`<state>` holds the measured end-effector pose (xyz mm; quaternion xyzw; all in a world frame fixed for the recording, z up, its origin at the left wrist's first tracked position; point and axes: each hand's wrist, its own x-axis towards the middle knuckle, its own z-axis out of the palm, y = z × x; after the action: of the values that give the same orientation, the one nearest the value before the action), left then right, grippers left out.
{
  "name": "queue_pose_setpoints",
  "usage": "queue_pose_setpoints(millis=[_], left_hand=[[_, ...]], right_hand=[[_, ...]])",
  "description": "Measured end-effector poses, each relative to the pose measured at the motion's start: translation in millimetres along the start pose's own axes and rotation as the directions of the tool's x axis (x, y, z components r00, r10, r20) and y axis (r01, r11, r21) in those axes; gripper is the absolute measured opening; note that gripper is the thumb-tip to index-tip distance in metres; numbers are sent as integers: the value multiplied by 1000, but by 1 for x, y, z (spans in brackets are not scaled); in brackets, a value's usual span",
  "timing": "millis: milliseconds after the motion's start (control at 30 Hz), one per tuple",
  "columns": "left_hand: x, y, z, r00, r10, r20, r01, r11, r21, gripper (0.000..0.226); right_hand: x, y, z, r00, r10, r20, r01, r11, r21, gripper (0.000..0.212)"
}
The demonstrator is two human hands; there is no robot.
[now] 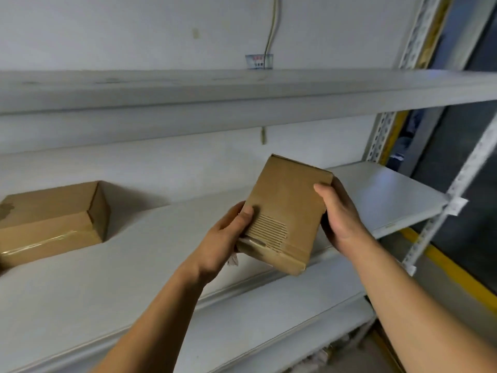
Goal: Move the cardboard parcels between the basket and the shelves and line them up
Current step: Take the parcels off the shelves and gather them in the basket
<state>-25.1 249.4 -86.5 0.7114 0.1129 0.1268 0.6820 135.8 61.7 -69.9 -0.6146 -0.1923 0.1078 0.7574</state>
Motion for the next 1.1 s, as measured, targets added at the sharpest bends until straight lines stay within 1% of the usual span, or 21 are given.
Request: queue_pose_setpoints(millis=[67,100,133,200,233,267,333,400,533,600,700,767,867,933,967,1033,1100], left_hand=[[11,-6,14,1000,17,13,-17,1000,15,62],[17,-10,22,999,28,21,-29,999,18,68],[21,-14,32,999,43,32,-43,999,16,69],[27,-19,54,997,63,50,-62,998,-11,65],[28,-19,67,995,72,62,-70,997,-30,64],[30,-20,80,994,82,78,-78,996,-47,65],[35,-24,108,987,108,123,-99,992,-81,68],[36,-26,140,977,121,174,-106,990,-93,68],[28,-33,216,944,125,304,-114,992,-53,54],[20,-37,255,920,106,377,-117,993,9,49],[3,-47,314,885,75,460,-130,987,90,45],[-6,-61,355,857,57,512,-135,984,117,55],[-23,-84,418,796,-8,605,-108,982,155,68],[-35,-99,461,767,-60,639,-88,976,197,78],[-44,-104,480,753,-80,653,-79,974,210,80],[-59,-115,518,717,-94,691,-85,972,219,69],[-76,-118,552,691,-84,718,-83,977,194,65]], right_hand=[[-13,-3,-14,997,8,-83,-11,999,-37,25],[-20,-4,-22,992,21,-121,-26,999,-41,33],[-29,-3,-30,987,23,-162,-31,999,-45,49],[-49,-1,-46,971,21,-238,-39,997,-70,86],[-61,0,-54,964,18,-266,-44,995,-89,95],[-74,3,-62,960,19,-281,-49,994,-98,94],[-104,7,-78,955,20,-296,-56,992,-113,77],[-132,8,-93,944,12,-330,-70,984,-166,62],[-174,2,-140,890,-19,-455,-67,983,-171,47],[-194,-1,-170,857,-37,-515,-65,982,-178,47],[-228,2,-219,810,-29,-586,-110,974,-200,58],[-253,6,-253,785,-6,-620,-123,979,-165,61],[-291,15,-303,740,19,-672,-123,986,-108,55],[-318,21,-337,712,32,-702,-129,988,-85,57],[-331,23,-353,690,38,-723,-136,988,-78,58],[-357,25,-383,652,48,-757,-147,987,-64,56],[-379,24,-410,616,42,-786,-162,984,-74,52]])
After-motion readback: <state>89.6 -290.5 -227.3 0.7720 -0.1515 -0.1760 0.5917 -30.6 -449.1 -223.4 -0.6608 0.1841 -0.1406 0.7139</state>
